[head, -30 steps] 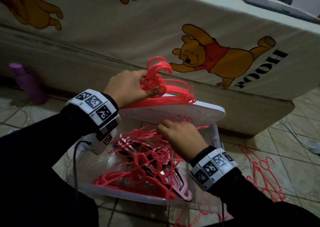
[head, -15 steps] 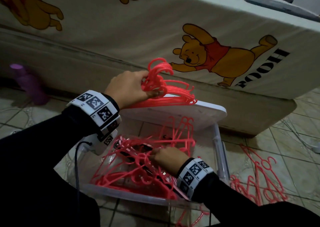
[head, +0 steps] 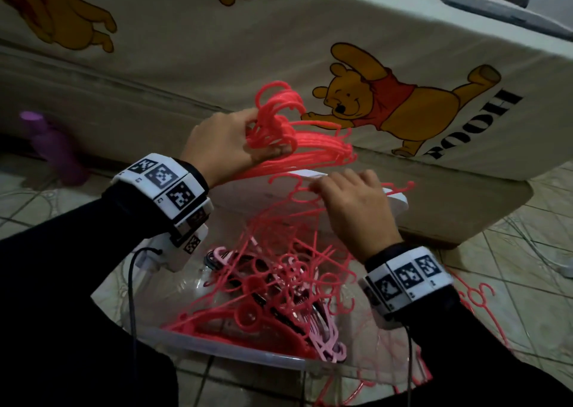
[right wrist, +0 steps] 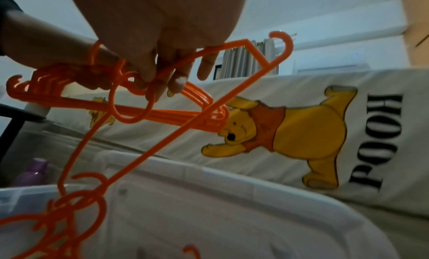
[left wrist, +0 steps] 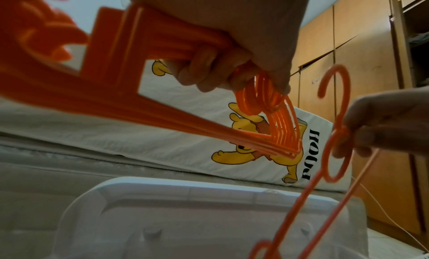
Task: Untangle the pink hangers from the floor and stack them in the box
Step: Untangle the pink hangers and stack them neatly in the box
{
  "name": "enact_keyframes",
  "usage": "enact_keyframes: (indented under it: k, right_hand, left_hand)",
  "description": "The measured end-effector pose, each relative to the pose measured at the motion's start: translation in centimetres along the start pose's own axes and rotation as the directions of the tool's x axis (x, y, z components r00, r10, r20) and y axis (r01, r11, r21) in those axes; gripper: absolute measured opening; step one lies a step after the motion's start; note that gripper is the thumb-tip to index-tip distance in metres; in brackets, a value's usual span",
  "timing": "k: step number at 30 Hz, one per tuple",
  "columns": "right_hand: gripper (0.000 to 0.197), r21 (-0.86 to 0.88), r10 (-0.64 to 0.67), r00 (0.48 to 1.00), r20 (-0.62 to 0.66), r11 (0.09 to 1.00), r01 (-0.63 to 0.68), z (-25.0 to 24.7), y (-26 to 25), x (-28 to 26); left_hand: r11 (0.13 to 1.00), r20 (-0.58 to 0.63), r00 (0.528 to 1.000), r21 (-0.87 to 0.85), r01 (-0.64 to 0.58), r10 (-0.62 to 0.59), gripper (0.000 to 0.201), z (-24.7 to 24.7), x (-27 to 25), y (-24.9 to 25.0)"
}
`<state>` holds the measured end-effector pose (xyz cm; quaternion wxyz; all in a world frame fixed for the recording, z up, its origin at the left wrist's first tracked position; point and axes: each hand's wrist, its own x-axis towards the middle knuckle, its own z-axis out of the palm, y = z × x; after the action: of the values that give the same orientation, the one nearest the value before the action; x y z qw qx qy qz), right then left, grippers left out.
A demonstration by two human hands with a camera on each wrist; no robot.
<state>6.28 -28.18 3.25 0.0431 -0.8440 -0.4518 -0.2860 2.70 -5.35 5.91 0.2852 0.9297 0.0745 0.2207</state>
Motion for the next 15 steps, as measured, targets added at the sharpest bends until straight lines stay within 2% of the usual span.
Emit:
enact_keyframes:
  k: [1,3,6,8,10,13,15]
  right_hand:
    - [0.014,-0.007,0.008,0.999,-0.035,1.0,-0.009,-0.4,0.3,0.1]
    - [0.018,-0.019,0.02,0.999,-0.029,1.0,-0.021,-0.8,0.5,0.2]
    - [0.023,-0.034,0.019,0.991,0.131,0.999,-0.015,-0.8,-0.2,-0.1]
    - [0.029,-0.039,0.035,0.952,0.304,0.999,-0.025,-0.1,-1.2,-0.4]
    - [0.034,-0.031,0.058,0.904,0.425,0.998,-0.05,0.9,-2.2,-0.5]
    - [0.034,-0.024,0.126,0.863,0.49,0.991,-0.131,2.3,-3.4,-0.7]
    - [0.027,-0.042,0.227,0.825,0.517,0.97,-0.24,2.7,-3.0,-0.7]
  left_hand:
    - [1.0,-0.022,1.0,-0.022,0.008,-0.008,0.067,-0.1,0.0,0.0]
    - [0.998,-0.037,0.999,-0.053,0.03,-0.032,0.066,-0.3,0.1,0.0]
    - [0.998,-0.035,0.999,-0.052,0.026,-0.027,0.066,-0.3,0.1,0.0]
    - [0.999,-0.022,1.0,-0.038,0.008,-0.008,0.068,-0.4,0.1,0.0]
    - [1.0,-0.007,1.0,-0.028,0.0,0.0,0.069,-0.2,-0.1,0.0]
    - [1.0,0.003,1.0,-0.009,-0.008,0.008,0.067,0.0,-0.3,0.1]
    - [1.0,0.015,1.0,0.01,-0.013,0.013,0.067,0.2,-0.3,0.1]
